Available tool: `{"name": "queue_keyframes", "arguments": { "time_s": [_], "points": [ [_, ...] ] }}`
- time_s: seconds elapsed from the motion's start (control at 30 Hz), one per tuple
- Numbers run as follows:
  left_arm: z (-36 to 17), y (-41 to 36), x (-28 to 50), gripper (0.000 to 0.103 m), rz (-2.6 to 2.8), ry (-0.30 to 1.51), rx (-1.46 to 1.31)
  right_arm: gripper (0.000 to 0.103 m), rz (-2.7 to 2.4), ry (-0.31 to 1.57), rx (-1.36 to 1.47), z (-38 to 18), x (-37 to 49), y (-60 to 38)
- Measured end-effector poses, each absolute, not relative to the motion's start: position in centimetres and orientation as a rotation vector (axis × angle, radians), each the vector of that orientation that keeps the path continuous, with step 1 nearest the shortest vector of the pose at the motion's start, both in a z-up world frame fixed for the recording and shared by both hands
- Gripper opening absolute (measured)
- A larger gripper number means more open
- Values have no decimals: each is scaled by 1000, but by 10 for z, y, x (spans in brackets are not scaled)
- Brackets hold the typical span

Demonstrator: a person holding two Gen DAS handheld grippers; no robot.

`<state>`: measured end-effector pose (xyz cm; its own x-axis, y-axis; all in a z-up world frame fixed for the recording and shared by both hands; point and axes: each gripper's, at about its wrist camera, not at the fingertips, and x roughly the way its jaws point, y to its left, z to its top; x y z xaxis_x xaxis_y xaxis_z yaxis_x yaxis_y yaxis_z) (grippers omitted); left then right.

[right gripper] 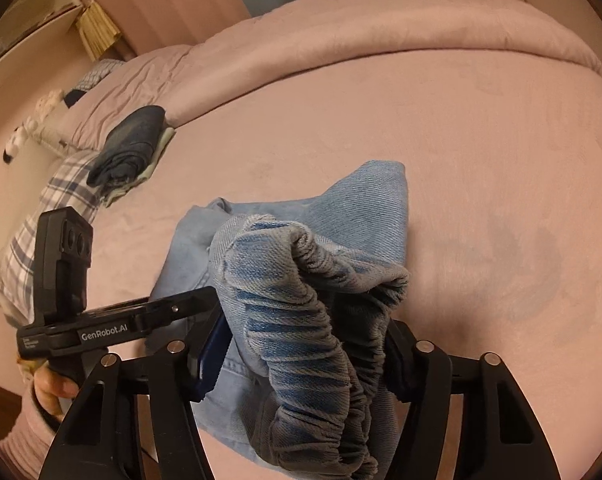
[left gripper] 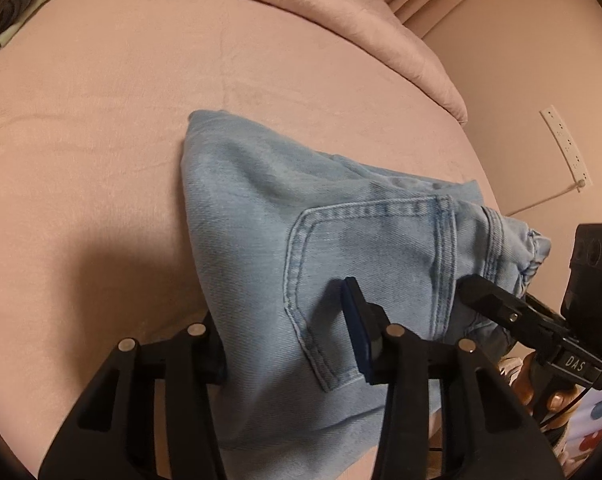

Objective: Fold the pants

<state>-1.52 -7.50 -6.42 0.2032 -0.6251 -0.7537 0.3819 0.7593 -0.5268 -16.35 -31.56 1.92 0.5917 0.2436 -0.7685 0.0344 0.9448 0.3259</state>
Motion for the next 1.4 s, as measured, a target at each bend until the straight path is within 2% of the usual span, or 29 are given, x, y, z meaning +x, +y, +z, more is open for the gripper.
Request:
{"name": "queue_keyframes", "arguments": {
  "time_s": [0.63,1.4],
  "points": [
    [-29,-47,-46,44,-626,1103,-175,64,183,888,233,36,-175,-285],
    [-15,-24,-32,44,-576,1069,-177,64,232,862,184,46,-159,-266]
  ]
}}
